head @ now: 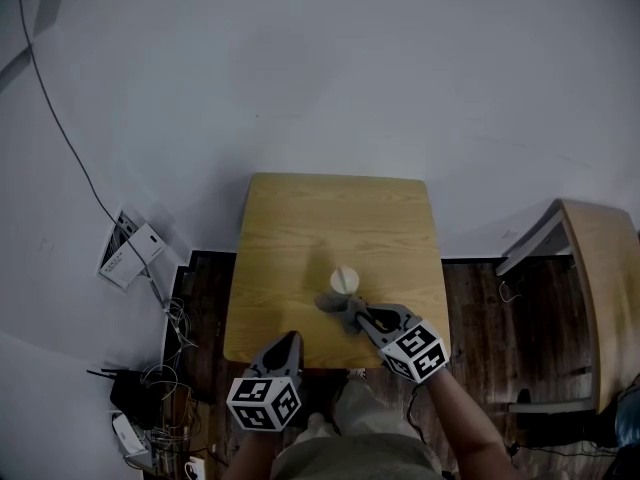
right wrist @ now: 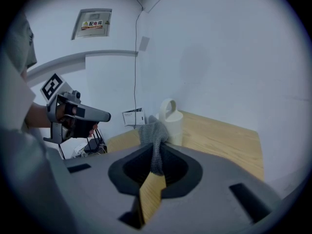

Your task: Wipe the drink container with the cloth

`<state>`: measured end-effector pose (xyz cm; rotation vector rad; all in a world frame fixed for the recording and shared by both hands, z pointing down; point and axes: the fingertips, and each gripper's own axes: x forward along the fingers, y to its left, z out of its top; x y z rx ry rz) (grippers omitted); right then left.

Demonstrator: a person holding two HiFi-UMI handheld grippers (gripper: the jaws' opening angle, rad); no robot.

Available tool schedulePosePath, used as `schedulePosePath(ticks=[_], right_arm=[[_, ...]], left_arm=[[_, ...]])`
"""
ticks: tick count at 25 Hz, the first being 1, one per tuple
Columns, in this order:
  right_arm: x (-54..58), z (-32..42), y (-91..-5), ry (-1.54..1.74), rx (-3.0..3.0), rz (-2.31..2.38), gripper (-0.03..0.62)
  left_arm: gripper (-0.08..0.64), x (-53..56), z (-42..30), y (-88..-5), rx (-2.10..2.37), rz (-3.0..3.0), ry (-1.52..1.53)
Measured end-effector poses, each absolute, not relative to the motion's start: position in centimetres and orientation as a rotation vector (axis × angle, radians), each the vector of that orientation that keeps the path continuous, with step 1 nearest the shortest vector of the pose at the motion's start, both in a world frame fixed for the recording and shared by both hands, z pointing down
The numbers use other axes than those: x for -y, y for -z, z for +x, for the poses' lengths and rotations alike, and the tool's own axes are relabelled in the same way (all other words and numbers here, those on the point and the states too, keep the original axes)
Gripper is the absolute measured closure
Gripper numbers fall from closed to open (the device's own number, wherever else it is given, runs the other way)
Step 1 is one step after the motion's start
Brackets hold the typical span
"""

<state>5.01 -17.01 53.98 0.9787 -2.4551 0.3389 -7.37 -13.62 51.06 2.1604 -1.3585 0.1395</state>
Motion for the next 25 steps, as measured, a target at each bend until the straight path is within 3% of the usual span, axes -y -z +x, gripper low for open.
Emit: schedulePosePath(ticks=[25], right_arm=[[18.7,4.2,-61.4,-0.493,2.336,0.953,0.568]], left_arm=[[0.557,15.2,-6.8,-53.0,1.361,2.110,-0.181]])
